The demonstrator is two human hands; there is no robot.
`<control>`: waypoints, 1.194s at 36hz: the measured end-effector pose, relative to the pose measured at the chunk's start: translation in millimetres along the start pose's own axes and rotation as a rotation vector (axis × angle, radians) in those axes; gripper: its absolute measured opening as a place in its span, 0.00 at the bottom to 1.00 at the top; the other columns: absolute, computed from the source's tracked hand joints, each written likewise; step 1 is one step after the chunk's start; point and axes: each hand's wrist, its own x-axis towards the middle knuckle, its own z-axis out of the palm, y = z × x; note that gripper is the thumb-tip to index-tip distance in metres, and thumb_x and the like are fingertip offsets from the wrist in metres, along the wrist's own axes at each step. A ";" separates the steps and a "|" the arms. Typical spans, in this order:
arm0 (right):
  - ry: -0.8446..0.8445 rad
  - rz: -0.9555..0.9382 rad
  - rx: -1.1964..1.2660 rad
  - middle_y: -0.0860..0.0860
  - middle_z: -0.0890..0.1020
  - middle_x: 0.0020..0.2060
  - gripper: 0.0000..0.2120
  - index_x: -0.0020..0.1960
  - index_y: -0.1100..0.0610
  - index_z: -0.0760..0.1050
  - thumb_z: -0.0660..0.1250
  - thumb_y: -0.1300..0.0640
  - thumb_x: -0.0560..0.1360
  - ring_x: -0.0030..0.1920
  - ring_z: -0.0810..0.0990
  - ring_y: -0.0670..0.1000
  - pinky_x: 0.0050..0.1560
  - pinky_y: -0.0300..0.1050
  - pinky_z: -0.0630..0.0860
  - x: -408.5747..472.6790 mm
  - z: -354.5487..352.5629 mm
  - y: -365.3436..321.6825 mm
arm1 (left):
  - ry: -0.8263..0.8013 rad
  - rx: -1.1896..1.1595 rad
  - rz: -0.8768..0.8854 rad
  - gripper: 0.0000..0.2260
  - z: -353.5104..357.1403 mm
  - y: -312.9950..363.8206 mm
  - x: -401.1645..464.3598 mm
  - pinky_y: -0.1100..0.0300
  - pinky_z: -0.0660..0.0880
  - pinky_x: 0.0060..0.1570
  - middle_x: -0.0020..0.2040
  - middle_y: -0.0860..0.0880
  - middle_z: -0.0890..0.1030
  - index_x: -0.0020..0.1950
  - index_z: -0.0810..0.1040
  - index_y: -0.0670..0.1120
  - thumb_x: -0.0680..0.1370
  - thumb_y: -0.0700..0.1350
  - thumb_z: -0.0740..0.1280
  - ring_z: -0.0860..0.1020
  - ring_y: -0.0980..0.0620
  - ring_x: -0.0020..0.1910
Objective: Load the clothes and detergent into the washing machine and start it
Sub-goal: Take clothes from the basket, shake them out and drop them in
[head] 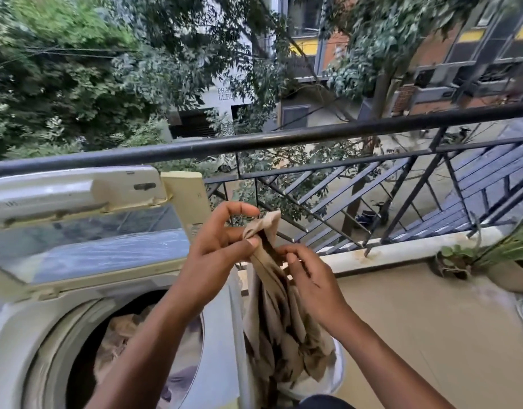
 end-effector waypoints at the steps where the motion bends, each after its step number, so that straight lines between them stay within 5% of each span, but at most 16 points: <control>1: 0.015 0.011 0.028 0.45 0.84 0.54 0.10 0.60 0.43 0.79 0.59 0.50 0.86 0.56 0.83 0.48 0.58 0.59 0.80 0.4 2.6 0.7 | 0.007 0.004 -0.009 0.16 -2.2 -1.5 -0.8 0.58 0.78 0.44 0.40 0.36 0.84 0.66 0.72 0.41 0.81 0.26 0.63 0.83 0.46 0.38; 7: -0.034 0.008 -0.027 0.41 0.81 0.54 0.15 0.60 0.37 0.79 0.72 0.55 0.79 0.54 0.83 0.44 0.55 0.51 0.82 7.5 8.6 6.6 | 0.013 0.005 -0.019 0.18 -5.4 -2.9 -8.4 0.53 0.78 0.47 0.49 0.27 0.83 0.68 0.72 0.43 0.80 0.31 0.66 0.84 0.41 0.43; 13: 0.063 0.007 -0.088 0.44 0.79 0.54 0.14 0.58 0.42 0.77 0.76 0.45 0.76 0.45 0.82 0.44 0.43 0.36 0.76 16.5 11.2 2.1 | -0.014 -0.023 -0.053 0.18 -8.2 -9.9 -15.1 0.55 0.81 0.46 0.46 0.35 0.86 0.69 0.73 0.41 0.81 0.27 0.64 0.85 0.43 0.43; 17: 0.048 -0.102 -0.169 0.43 0.79 0.51 0.06 0.54 0.43 0.81 0.74 0.50 0.77 0.44 0.82 0.42 0.40 0.32 0.75 26.0 3.8 -6.4 | -0.015 0.004 -0.068 0.18 -10.7 -14.8 -17.3 0.58 0.80 0.44 0.44 0.36 0.84 0.69 0.73 0.41 0.81 0.28 0.65 0.83 0.44 0.42; 21: 0.060 -0.184 -0.176 0.43 0.81 0.41 0.05 0.48 0.49 0.85 0.70 0.53 0.80 0.42 0.81 0.45 0.42 0.45 0.80 33.3 -3.0 -11.7 | 0.005 0.036 -0.068 0.17 -13.5 -19.9 -16.0 0.54 0.79 0.47 0.45 0.27 0.81 0.68 0.76 0.44 0.79 0.38 0.68 0.81 0.42 0.43; 23: 0.056 -0.149 -0.162 0.44 0.82 0.38 0.08 0.45 0.50 0.82 0.68 0.52 0.81 0.40 0.81 0.45 0.42 0.53 0.81 33.5 -8.5 -16.6 | 0.036 0.055 -0.085 0.16 -15.8 -25.8 -15.5 0.53 0.79 0.47 0.42 0.32 0.81 0.66 0.77 0.46 0.78 0.41 0.67 0.81 0.43 0.42; 28: 0.081 -0.164 -0.183 0.43 0.79 0.34 0.10 0.42 0.49 0.78 0.67 0.53 0.83 0.36 0.77 0.43 0.39 0.50 0.75 28.0 -22.9 -27.9 | 0.115 0.388 -0.100 0.14 -24.4 -48.4 -18.7 0.42 0.76 0.43 0.33 0.50 0.77 0.63 0.77 0.56 0.80 0.42 0.66 0.74 0.47 0.37; 31: 0.100 -0.213 -0.259 0.44 0.80 0.33 0.09 0.43 0.49 0.80 0.68 0.52 0.82 0.35 0.78 0.46 0.37 0.51 0.75 23.5 -27.8 -30.8 | 0.086 0.603 -0.101 0.15 -25.9 -53.9 -23.8 0.50 0.71 0.39 0.31 0.47 0.76 0.64 0.76 0.59 0.83 0.40 0.64 0.73 0.47 0.33; 38: 0.149 -0.261 -0.346 0.42 0.76 0.30 0.09 0.45 0.50 0.80 0.67 0.51 0.83 0.32 0.76 0.45 0.33 0.46 0.75 15.4 -32.2 -37.9 | 0.057 0.631 -0.108 0.17 -22.6 -42.9 -30.6 0.42 0.80 0.49 0.34 0.50 0.84 0.65 0.76 0.60 0.82 0.40 0.65 0.82 0.46 0.38; 41: 0.021 -0.180 -0.152 0.46 0.75 0.31 0.13 0.41 0.52 0.75 0.64 0.53 0.84 0.33 0.74 0.48 0.35 0.50 0.78 12.2 -34.4 -45.7 | 0.096 0.726 -0.031 0.15 -19.8 -38.5 -28.7 0.45 0.81 0.50 0.40 0.52 0.85 0.66 0.75 0.62 0.80 0.50 0.68 0.83 0.52 0.41; 43: -0.095 -0.151 -0.028 0.46 0.71 0.32 0.14 0.42 0.58 0.73 0.62 0.56 0.85 0.34 0.69 0.45 0.36 0.42 0.69 9.9 -35.6 -51.7 | 0.138 0.888 0.086 0.21 -16.4 -33.3 -28.1 0.48 0.80 0.52 0.49 0.59 0.82 0.69 0.73 0.64 0.77 0.59 0.70 0.80 0.60 0.47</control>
